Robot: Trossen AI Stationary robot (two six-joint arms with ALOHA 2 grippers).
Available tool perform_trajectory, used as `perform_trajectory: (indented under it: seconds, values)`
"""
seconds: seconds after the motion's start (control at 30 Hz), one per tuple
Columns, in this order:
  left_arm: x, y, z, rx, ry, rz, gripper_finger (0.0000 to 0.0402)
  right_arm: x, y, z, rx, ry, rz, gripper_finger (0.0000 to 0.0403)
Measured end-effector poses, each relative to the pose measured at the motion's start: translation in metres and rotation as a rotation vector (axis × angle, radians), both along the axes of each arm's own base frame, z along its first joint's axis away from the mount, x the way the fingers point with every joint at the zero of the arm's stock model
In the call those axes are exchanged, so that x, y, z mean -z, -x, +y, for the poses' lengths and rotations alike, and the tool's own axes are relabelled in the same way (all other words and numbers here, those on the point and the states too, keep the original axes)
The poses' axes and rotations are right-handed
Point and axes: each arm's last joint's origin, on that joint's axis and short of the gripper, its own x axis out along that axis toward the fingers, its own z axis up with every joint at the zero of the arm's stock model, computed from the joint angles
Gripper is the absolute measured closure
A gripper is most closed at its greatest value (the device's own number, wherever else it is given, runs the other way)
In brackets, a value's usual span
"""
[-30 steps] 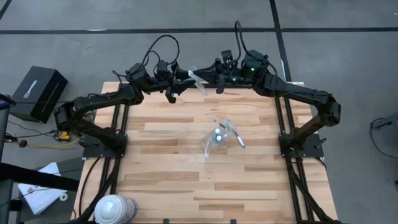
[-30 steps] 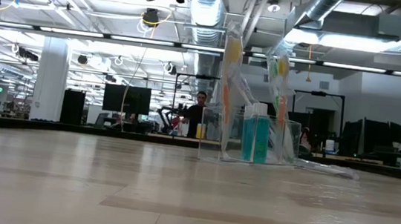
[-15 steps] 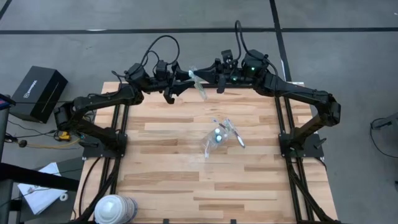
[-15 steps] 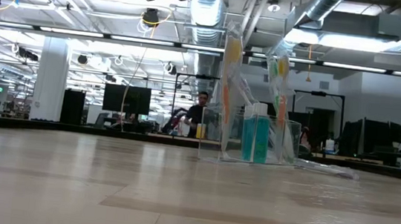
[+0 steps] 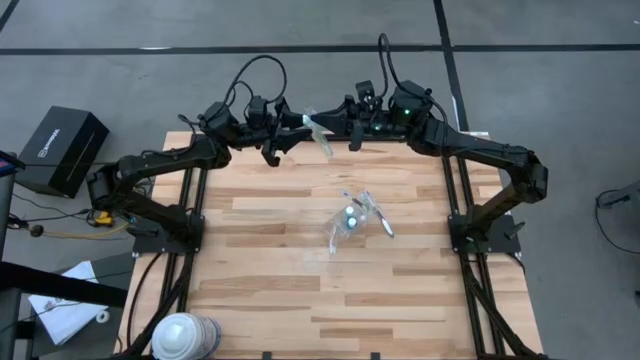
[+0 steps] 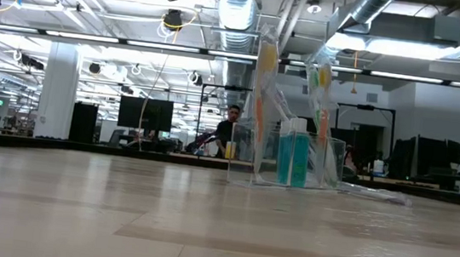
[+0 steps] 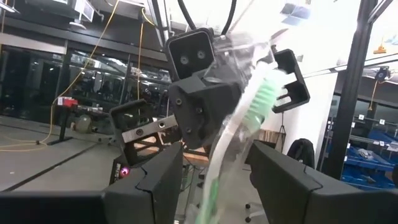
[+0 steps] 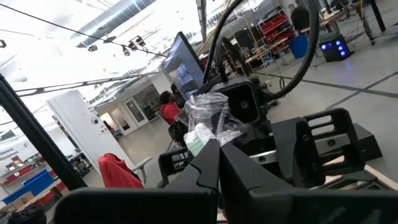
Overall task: Pick & Place toothbrushing station
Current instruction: Put the green toothbrush into the transparent organizer
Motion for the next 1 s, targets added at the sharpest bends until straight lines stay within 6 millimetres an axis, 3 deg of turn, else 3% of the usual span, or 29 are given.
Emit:
perform_trajectory:
  seconds: [0.27, 0.6, 0.77, 1.0]
  values:
    - [0.0, 0.0, 0.0, 0.002, 0.005, 0.002, 0.0225, 0.006, -0.011, -0.001, -0.037, -0.016, -0.028, 0.0403]
    - [0.0, 0.0, 0.0, 0.025, 0.018, 0.008, 0.0265, 0.007, -0.018, -0.001, -0.069, -0.02, -0.06, 0.0403]
    - [0.0, 0.0, 0.0, 0.023, 0.016, 0.007, 0.0311, -0.003, -0.014, 0.0, -0.066, 0.006, -0.088, 0.0403]
    - [0.001, 0.0, 0.0, 0.031, 0.015, 0.013, 0.0388, -0.002, -0.014, -0.001, -0.061, 0.001, -0.072, 0.0403]
